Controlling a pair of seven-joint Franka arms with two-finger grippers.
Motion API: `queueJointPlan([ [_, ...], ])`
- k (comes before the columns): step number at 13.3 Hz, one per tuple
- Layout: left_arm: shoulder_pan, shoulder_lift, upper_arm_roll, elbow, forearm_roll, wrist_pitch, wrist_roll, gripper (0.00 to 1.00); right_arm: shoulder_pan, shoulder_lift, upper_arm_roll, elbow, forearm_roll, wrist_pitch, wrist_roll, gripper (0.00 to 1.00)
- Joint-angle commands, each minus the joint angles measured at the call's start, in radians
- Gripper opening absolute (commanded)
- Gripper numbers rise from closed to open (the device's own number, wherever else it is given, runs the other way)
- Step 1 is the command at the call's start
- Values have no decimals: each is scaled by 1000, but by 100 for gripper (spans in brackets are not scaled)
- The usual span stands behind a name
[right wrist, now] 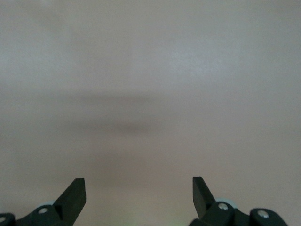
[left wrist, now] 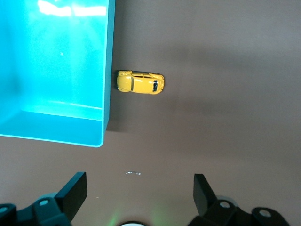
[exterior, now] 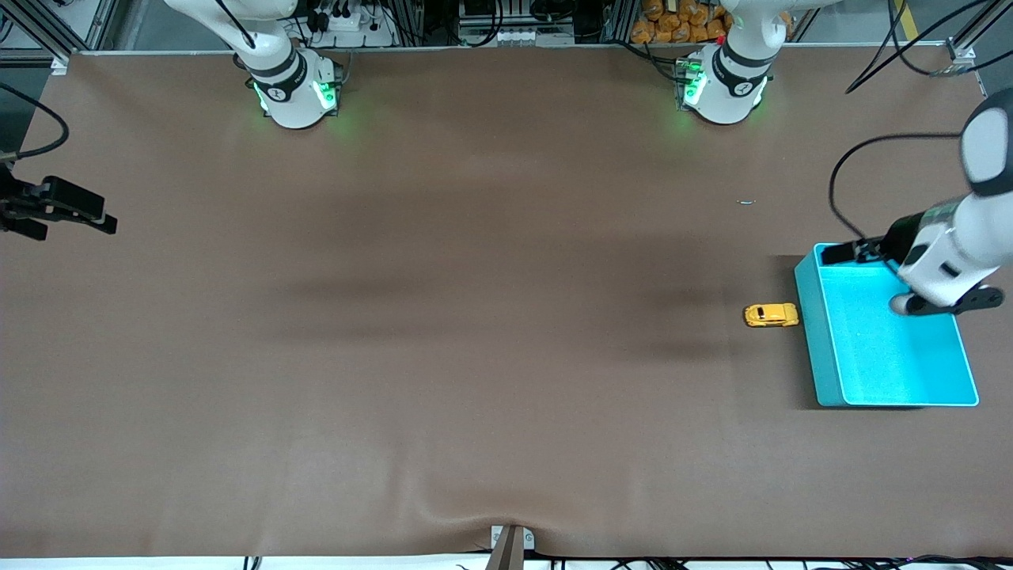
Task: Wind and store yellow beetle car
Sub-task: 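Move the left gripper down to the car beside the bin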
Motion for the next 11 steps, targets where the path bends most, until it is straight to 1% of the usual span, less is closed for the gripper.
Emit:
queueJointPlan([
  [1, -16, 0, -9, -86, -12, 104, -159, 100, 10, -75, -5, -104, -25, 19, 28, 100],
  [3, -40, -6, -10, -173, -6, 210, -309, 100, 12, -101, -5, -144, -25, 45, 26, 100],
  [6, -50, -18, -12, -296, -6, 370, -468, 100, 14, -189, -4, -271, -16, 107, 18, 100],
  [8, -48, -29, -27, -376, -5, 483, -570, 100, 17, -243, -5, -338, -16, 156, 15, 100],
  [10, -48, -29, -29, -428, -5, 554, -675, 100, 41, -255, -20, -346, -16, 157, 15, 100],
  [11, -48, -28, -29, -447, -5, 583, -730, 100, 62, -264, -46, -348, -16, 154, 15, 100],
])
